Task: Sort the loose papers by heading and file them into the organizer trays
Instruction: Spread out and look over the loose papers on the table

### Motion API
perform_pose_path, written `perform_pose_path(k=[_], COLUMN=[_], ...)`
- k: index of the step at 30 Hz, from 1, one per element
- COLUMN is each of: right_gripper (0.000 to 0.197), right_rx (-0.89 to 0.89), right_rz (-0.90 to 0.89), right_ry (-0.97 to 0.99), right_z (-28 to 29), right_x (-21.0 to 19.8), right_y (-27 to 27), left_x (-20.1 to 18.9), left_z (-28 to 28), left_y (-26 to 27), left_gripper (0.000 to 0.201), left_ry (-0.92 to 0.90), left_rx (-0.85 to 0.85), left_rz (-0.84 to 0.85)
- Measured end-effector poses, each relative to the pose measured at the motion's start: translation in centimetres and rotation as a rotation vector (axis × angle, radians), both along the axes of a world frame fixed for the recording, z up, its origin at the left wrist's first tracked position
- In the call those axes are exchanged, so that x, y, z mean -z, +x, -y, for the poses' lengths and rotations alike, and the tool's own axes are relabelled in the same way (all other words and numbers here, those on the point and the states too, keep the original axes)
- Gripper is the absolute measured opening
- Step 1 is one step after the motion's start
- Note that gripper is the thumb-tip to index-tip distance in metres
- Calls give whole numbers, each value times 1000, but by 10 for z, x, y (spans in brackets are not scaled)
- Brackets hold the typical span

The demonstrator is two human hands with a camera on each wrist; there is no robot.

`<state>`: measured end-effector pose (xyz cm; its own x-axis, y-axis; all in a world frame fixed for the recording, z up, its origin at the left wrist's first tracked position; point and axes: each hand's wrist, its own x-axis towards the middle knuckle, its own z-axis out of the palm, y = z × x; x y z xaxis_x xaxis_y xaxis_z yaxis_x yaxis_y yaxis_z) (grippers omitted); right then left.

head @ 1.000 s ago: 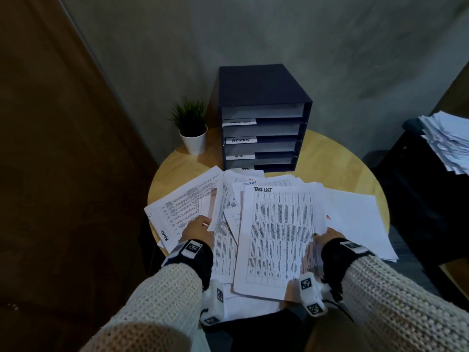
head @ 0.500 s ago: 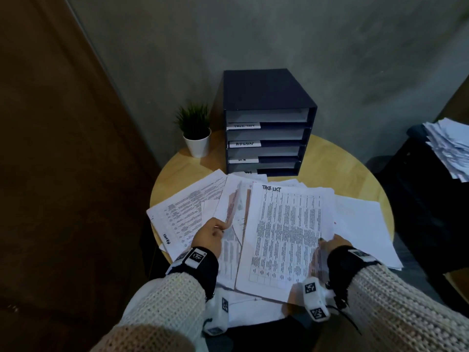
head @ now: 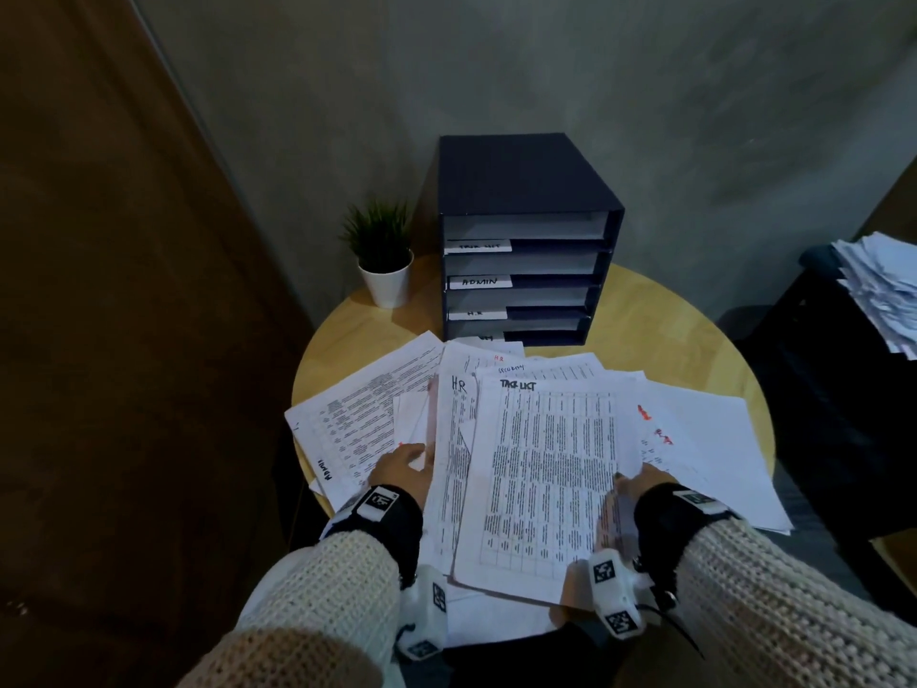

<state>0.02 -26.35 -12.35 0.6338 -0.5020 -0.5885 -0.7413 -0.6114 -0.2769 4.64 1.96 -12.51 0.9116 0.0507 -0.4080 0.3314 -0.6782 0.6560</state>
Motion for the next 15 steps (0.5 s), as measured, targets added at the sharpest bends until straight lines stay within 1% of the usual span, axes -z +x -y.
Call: perform_pose_path(k=[2,3,5,7,9,10,12,15], right_gripper=[48,48,48,49,47,47,47,46], right_rx=[8,13,22,36,59,67,81,112], right_rz=[9,12,8,18,31,31,52,52], right_ry=[2,3,9,20,31,35,26,14], right_z=[1,1,2,2,1,1,1,0], right_x=[2,3,5,6,3,3,3,2], right_y=[-1,-2,-1,-1,-2,-3,-5,-7], left_x=[1,1,1,-1,-5,-7,-12,-18], left_z=[-1,-1,-1,1,5,7,8,9], left_y=[0,0,1,1,0,-1,-2,-8], left_gripper=[58,61,59,56,59,62,65,67], left_ry=[-21,-13,29,-29,-79,-71,-44,-50], left_rx=[-1,-18,-45,-61,-55,-32,45,176], left_rz=[-9,18,106,121,60,26,-49,-151])
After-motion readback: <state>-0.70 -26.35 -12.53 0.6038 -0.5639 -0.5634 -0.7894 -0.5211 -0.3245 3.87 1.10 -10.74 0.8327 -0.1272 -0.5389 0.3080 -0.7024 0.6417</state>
